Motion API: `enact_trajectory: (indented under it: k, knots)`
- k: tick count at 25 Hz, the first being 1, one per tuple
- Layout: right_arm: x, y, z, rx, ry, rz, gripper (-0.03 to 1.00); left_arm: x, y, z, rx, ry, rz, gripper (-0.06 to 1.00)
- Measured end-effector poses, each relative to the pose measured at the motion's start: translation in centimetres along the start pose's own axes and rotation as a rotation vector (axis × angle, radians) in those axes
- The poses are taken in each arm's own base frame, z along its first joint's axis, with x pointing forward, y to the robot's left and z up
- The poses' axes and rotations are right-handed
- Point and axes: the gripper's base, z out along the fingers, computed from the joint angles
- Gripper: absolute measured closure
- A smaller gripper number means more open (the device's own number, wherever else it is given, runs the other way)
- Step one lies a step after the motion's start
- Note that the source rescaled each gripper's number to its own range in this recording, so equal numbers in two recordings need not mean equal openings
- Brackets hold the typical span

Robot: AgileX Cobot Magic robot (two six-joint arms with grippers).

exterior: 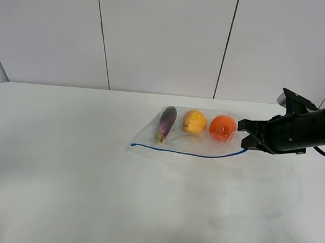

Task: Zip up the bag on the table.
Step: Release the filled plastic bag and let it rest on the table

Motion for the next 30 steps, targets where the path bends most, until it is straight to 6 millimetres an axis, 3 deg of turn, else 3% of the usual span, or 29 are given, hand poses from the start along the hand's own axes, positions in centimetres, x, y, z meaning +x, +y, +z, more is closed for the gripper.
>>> enact_trajectory:
  k: [6,30]
  knots:
    - [0.0,0.0,0.0,0.003,-0.003,0.0,0.97,1.1,0.4,0.5,-0.035,0.092,0.016,0.28]
    - [-0.2,-0.1,0.0,0.014,-0.017,0.001,0.97,1.4,0.4,0.0,-0.037,0.054,0.019,0.28]
